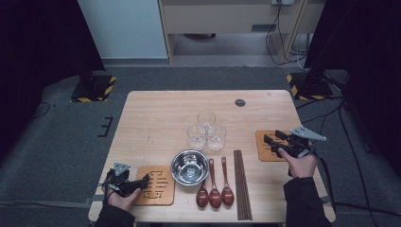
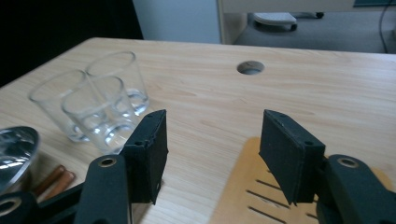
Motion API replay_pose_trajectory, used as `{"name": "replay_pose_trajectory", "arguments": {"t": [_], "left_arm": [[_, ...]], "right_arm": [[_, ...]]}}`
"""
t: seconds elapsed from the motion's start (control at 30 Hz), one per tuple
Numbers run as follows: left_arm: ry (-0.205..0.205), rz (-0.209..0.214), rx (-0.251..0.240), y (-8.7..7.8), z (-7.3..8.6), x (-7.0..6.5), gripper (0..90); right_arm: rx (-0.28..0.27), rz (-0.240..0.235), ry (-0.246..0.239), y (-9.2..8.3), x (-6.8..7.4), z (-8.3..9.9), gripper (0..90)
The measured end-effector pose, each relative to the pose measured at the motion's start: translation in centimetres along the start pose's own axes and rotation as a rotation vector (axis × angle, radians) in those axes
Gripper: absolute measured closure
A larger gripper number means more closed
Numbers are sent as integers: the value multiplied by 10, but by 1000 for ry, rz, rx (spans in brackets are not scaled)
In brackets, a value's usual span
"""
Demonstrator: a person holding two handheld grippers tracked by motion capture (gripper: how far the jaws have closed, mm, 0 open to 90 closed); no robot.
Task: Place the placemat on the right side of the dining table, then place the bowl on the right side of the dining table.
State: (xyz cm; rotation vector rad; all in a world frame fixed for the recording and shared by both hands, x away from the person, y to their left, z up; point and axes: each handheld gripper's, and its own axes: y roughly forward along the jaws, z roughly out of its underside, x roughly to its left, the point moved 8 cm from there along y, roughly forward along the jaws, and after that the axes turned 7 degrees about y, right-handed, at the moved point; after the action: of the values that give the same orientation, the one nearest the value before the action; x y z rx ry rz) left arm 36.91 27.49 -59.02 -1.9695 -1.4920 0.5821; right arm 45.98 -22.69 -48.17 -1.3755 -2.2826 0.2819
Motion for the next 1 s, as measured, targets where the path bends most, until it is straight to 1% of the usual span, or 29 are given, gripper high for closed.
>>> {"name": "replay_pose_trajectory", "arguments": {"t": [0.03, 0.17, 0.23, 0.27, 0.3, 0.33, 0.37, 0.4, 0.47, 0.5, 0.57, 0.6, 0.63, 0.67, 0.8, 0.83, 0.87, 0.9, 1.0], "left_arm": [[0, 0, 0, 0, 0, 0, 16], [0, 0, 0, 0, 0, 0, 16], [0, 0, 0, 0, 0, 0, 16], [0, 0, 0, 0, 0, 0, 16], [0, 0, 0, 0, 0, 0, 16], [0, 0, 0, 0, 0, 0, 16], [0, 0, 0, 0, 0, 0, 16], [0, 0, 0, 0, 0, 0, 16], [0, 0, 0, 0, 0, 0, 16], [0, 0, 0, 0, 0, 0, 16], [0, 0, 0, 0, 0, 0, 16], [0, 0, 0, 0, 0, 0, 16], [0, 0, 0, 0, 0, 0, 16], [0, 0, 0, 0, 0, 0, 16], [0, 0, 0, 0, 0, 0, 16], [0, 0, 0, 0, 0, 0, 16], [0, 0, 0, 0, 0, 0, 16], [0, 0, 0, 0, 0, 0, 15], [-1, -1, 1, 0, 0, 0, 13]], "right_arm": [[-4, -8, -3, 1, 3, -2, 407], [11, -45, -15, 4, 16, -4, 409], [8, -63, -12, 6, 22, -7, 409], [15, -68, -25, 7, 25, -8, 409], [19, -79, -26, 7, 28, -9, 408], [20, -105, -25, 8, 36, -11, 407], [20, -105, -25, 8, 36, -11, 407], [24, -120, -35, 8, 43, -13, 406], [24, -145, -33, 8, 52, -15, 400], [24, -145, -33, 8, 52, -15, 400], [31, -161, -41, 9, 59, -16, 399], [39, -180, -46, 11, 66, -16, 398], [39, -180, -46, 11, 66, -16, 398], [37, -189, -43, 12, 70, -17, 398], [43, -215, -62, 16, 83, -18, 401], [49, -231, -61, 18, 90, -19, 404], [49, -234, -70, 19, 93, -19, 407], [49, -234, -70, 19, 93, -19, 407], [54, -259, -68, 21, 104, -20, 417]]}}
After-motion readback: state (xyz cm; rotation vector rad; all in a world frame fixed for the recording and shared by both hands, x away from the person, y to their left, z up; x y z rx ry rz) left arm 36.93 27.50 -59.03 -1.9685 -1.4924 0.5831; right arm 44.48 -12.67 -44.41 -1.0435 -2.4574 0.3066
